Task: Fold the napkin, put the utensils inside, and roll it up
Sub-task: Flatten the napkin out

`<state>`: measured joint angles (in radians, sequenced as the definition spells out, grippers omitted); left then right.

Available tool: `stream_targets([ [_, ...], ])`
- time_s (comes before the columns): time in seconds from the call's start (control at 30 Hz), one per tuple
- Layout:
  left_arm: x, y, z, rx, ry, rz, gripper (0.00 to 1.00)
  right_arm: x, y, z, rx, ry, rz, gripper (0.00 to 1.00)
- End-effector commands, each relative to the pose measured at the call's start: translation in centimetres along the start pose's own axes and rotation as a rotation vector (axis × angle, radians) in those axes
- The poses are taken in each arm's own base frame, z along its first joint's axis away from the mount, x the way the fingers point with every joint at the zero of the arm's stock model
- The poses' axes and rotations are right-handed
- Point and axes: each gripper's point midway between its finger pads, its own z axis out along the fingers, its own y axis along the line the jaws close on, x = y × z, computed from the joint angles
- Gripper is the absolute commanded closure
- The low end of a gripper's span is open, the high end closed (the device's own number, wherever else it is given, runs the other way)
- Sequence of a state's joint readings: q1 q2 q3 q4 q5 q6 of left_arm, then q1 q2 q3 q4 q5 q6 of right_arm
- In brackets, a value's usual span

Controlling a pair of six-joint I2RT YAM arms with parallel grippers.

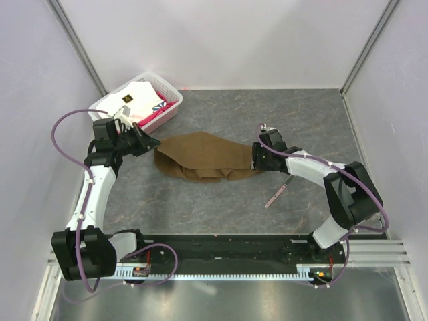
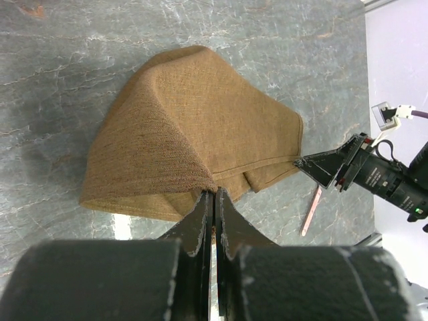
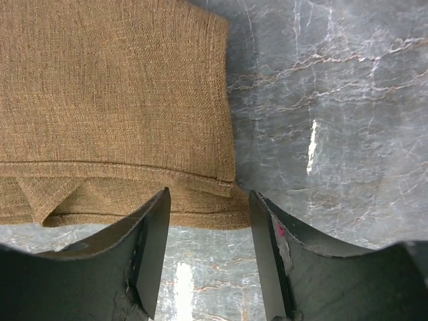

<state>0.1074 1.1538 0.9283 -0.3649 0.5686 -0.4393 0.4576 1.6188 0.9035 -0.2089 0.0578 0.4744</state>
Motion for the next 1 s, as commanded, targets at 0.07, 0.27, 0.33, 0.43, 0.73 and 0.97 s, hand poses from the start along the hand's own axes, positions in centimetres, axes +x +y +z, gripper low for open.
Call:
stream_targets([
  [0.07, -0.8, 0.2, 0.1, 0.002, -0.023, 0.052, 0.98, -2.3, 0.2, 0.6, -0.022, -0.054, -0.005, 0.45],
  [0.27, -0.9, 0.2, 0.1, 0.002, -0.026, 0.055, 0.98, -2.2, 0.0, 1.4, -0.035, -0.029, -0.005, 0.50],
  [0.33, -0.9, 0.2, 0.1, 0.001, -0.027, 0.056, 0.98, -2.1, -0.1, 1.5, -0.042, -0.027, -0.004, 0.51],
  [0.43, -0.9, 0.2, 0.1, 0.002, -0.026, 0.055, 0.98, -2.4, 0.0, 1.4, -0.046, -0.038, -0.009, 0.60],
  [0.73, -0.8, 0.3, 0.2, -0.003, -0.024, 0.056, 0.98, -4.1, 0.3, 1.0, -0.057, -0.074, -0.036, 0.91],
  [0.97, -1.1, -0.2, 0.1, 0.013, -0.026, 0.059, 0.98, -6.3, -0.4, -0.9, -0.006, -0.138, -0.108, 0.89],
])
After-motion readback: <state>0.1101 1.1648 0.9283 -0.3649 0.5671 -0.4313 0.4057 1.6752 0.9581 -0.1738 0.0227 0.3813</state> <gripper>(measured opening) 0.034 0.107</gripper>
